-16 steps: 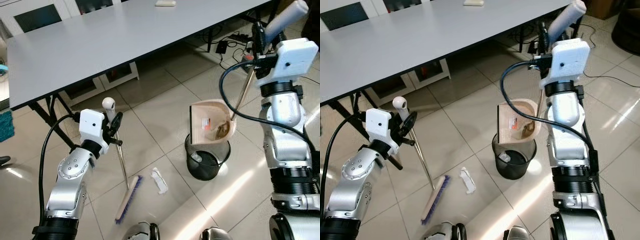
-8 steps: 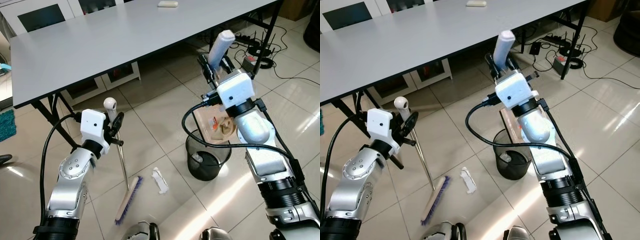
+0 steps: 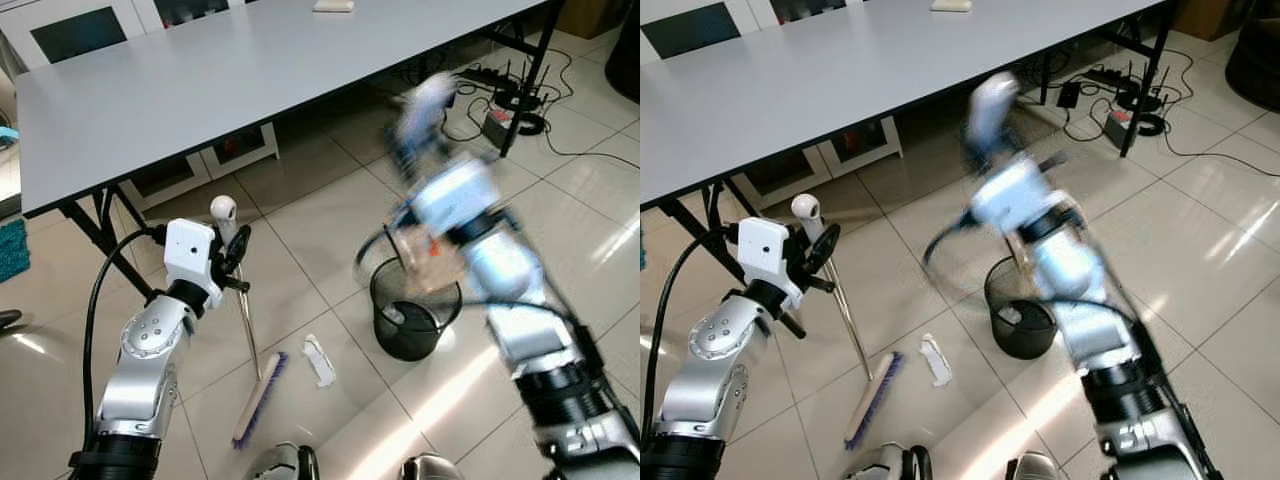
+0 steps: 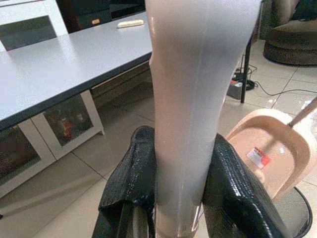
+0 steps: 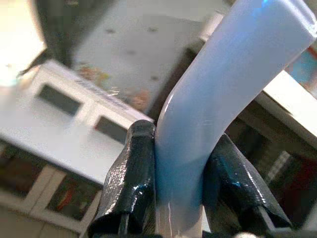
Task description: Sweep floor
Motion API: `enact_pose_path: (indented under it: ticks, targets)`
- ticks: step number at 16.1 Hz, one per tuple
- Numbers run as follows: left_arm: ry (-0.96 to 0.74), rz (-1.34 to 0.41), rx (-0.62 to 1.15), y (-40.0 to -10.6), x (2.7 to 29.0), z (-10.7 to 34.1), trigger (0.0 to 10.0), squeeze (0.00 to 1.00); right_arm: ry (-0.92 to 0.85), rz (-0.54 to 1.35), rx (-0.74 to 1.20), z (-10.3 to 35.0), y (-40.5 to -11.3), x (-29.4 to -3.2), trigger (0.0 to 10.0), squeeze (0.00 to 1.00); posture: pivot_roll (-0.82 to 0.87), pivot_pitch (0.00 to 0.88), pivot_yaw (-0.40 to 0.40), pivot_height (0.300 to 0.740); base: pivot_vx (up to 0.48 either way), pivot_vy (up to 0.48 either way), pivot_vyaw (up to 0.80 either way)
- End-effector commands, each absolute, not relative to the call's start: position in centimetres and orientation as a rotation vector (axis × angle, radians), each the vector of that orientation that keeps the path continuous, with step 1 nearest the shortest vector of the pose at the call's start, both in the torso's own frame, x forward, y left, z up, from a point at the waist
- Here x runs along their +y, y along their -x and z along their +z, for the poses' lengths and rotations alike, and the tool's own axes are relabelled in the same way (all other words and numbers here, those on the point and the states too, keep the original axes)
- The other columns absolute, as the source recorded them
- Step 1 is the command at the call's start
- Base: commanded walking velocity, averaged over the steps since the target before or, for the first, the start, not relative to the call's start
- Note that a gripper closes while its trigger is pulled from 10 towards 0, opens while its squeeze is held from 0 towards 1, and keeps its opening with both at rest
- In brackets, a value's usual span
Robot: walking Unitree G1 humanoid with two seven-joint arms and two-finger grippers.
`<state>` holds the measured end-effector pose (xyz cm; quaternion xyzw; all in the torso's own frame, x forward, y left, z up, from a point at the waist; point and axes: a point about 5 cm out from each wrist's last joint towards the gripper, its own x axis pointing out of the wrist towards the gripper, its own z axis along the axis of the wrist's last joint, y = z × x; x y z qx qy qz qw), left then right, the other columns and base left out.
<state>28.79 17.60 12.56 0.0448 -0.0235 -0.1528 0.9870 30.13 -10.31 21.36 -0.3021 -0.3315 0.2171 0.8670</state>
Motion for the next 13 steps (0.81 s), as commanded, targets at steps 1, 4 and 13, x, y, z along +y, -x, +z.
enact_pose_path:
  ticks: [1, 4, 13]
  targets:
    - [-0.109, -0.307, -0.086, -29.0, 17.6, 13.5, 10.0, 0.0, 0.677, 0.51, -0.792, 22.4, -29.3, -9.2, 10.0, 0.0, 0.02, 0.108, 0.123, 0.74, 0.0, 0.0, 0.0]
    - [-0.11, -0.304, -0.089, -29.0, 17.5, 13.5, 10.0, 0.0, 0.755, 0.549, -0.784, 21.8, -29.2, -8.9, 10.0, 0.0, 0.01, 0.103, 0.118, 0.74, 0.0, 0.0, 0.0]
    - [-0.148, -0.312, -0.129, -30.1, 16.8, 14.9, 10.0, 0.0, 0.097, 0.024, -0.855, 31.8, -29.8, -16.7, 10.0, 0.0, -0.01, 0.083, 0.111, 0.74, 0.0, 0.0, 0.0]
